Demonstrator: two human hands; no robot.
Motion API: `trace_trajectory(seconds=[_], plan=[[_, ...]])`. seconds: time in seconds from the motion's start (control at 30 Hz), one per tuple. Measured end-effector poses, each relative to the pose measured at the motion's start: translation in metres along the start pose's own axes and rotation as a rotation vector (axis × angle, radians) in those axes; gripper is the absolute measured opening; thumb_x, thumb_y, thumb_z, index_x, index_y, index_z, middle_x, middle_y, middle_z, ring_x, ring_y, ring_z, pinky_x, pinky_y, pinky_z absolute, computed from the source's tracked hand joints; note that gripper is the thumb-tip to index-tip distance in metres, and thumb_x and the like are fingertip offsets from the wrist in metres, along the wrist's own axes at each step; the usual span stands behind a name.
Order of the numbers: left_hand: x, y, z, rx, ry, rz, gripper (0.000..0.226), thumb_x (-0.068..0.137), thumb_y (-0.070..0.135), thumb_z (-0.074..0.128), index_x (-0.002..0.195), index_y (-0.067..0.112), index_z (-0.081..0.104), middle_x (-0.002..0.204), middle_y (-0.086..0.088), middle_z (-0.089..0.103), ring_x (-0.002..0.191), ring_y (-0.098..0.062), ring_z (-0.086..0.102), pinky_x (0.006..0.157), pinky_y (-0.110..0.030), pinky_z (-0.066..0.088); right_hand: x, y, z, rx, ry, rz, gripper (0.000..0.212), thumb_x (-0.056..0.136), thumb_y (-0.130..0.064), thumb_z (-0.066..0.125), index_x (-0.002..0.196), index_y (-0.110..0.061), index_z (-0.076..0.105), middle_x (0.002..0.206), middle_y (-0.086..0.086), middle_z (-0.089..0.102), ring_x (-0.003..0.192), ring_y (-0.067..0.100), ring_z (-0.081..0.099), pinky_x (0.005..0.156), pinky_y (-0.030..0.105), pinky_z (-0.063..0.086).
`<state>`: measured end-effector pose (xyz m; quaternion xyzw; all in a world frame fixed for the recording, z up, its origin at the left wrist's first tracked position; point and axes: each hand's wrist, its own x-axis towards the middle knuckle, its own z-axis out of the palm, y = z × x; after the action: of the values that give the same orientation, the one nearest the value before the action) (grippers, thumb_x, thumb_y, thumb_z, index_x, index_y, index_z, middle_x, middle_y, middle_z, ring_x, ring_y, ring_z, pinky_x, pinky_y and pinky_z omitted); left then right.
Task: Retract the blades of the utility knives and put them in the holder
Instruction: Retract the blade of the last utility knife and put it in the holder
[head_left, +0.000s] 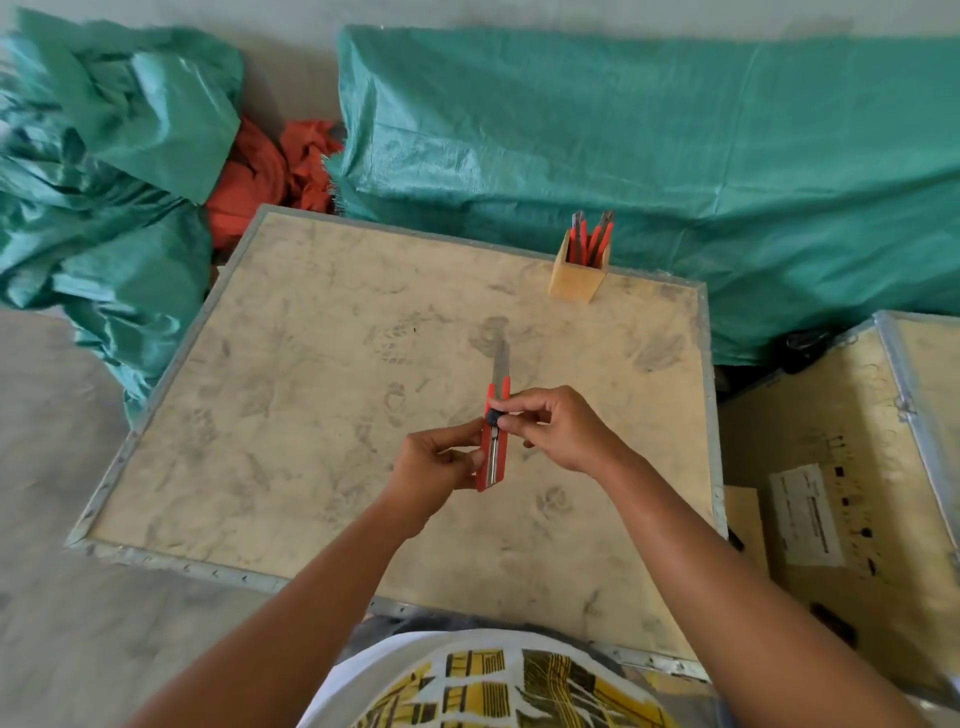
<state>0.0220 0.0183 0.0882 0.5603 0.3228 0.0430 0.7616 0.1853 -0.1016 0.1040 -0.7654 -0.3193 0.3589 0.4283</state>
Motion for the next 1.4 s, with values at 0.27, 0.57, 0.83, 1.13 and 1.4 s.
trace_trajectory(seconds=[0.27,0.57,0.83,1.13,1.4], plan=[[0.001,0.036,-0.025,-0.044,-0.018,0.093,0.040,0.089,-0.012,0.061,0.126,0.003,0.065,0.113,-0.013,0.074,0.085,-0.021,0.075,0.071,-0.036,0.062,-0.007,-0.039,0.010,-0.059,-0.045,-0.090,0.029,0.089,-0.010,0.075,0.117,-0.019,0.077,0.115,-0.003,0.077,0.102,0.002,0.071,0.090,0.009,0.051],[0.003,0.050,-0.032,-0.078,-0.067,0.122,0.041,0.088,-0.009,0.063,0.127,0.003,0.064,0.117,-0.014,0.073,0.091,-0.032,0.075,0.073,-0.038,0.061,-0.012,-0.060,0.009,-0.144,-0.033,-0.112,0.029,0.086,-0.015,0.079,0.113,-0.024,0.078,0.113,-0.007,0.073,0.101,0.007,0.069,0.083,0.013,0.049],[0.004,0.058,-0.022,-0.091,-0.120,0.142,0.041,0.088,-0.008,0.064,0.126,0.006,0.065,0.118,-0.018,0.071,0.099,-0.037,0.073,0.080,-0.042,0.061,-0.025,-0.055,0.007,-0.166,0.150,-0.140,0.024,0.084,-0.026,0.082,0.106,-0.034,0.077,0.099,-0.018,0.067,0.078,0.007,0.057,0.071,0.021,0.050],[0.002,0.060,-0.007,-0.106,-0.133,0.150,0.041,0.087,-0.008,0.064,0.125,0.008,0.066,0.115,-0.017,0.072,0.095,-0.031,0.073,0.077,-0.038,0.061,-0.038,-0.052,0.000,-0.165,0.193,-0.185,0.029,0.083,-0.028,0.082,0.110,-0.035,0.075,0.105,-0.013,0.068,0.078,0.011,0.057,0.065,0.014,0.045],[0.002,0.063,0.005,-0.083,-0.095,0.163,0.041,0.086,-0.009,0.066,0.123,0.007,0.067,0.112,-0.013,0.075,0.091,-0.029,0.075,0.076,-0.040,0.063,-0.041,-0.051,-0.005,-0.174,0.267,-0.199,0.029,0.077,-0.034,0.086,0.103,-0.032,0.073,0.095,-0.019,0.066,0.078,0.014,0.056,0.066,0.015,0.043]])
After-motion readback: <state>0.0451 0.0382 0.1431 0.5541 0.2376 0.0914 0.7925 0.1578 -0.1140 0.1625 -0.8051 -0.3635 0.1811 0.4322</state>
